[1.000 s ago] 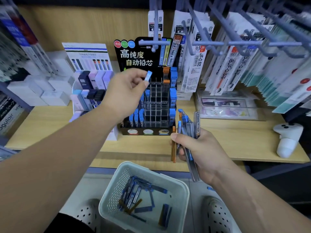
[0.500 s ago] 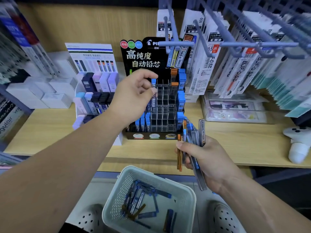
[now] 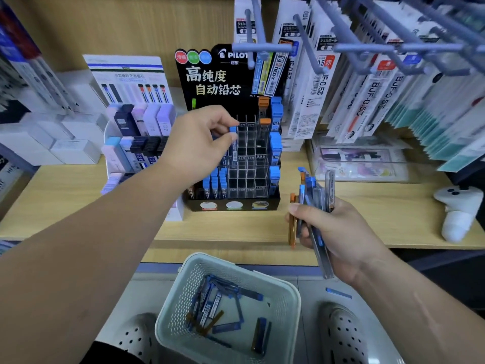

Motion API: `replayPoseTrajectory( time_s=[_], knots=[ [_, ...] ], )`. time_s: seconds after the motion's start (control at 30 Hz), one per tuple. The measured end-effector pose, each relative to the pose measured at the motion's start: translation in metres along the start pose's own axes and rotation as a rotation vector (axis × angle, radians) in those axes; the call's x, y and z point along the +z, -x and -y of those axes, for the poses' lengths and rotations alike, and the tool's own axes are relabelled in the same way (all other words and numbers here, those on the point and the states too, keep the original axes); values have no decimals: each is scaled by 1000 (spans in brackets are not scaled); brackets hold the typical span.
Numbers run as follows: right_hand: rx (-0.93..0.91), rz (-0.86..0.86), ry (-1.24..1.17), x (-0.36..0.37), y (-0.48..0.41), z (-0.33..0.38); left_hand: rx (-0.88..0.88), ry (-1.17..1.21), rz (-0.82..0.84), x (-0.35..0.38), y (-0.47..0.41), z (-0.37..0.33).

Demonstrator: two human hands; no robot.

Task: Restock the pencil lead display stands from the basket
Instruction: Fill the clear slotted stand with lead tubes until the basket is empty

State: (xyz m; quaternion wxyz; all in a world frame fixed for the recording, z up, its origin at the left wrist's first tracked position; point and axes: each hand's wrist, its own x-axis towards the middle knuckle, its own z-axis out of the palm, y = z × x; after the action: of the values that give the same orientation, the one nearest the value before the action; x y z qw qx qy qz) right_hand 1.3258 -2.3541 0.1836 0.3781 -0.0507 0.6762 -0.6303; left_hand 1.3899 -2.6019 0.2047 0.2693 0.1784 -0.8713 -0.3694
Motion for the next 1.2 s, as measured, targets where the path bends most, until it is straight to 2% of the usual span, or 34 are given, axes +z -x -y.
replayPoseTrajectory(
  time_s=[0.17,0.33,0.57,0.93,1.1,1.2],
  knots=[
    [-25,-35,-38,-20,-5,10,24,-90,27,0,-3,1],
    [-36,-30,-64,-26,-7,12,108,-261,-25,9,2,5],
    [-6,34,-26,-16,-6,3,89,-394,-114,13,1,3],
    [-18,96,38,-20,-4,-2,113,-391,-49,9,0,0],
    [-26,78,14,-51,11,-10,281,-329,-124,13,12,-33],
    [-46,18,32,-88,26,-18,331,-223,-58,41,33,-65]
  ],
)
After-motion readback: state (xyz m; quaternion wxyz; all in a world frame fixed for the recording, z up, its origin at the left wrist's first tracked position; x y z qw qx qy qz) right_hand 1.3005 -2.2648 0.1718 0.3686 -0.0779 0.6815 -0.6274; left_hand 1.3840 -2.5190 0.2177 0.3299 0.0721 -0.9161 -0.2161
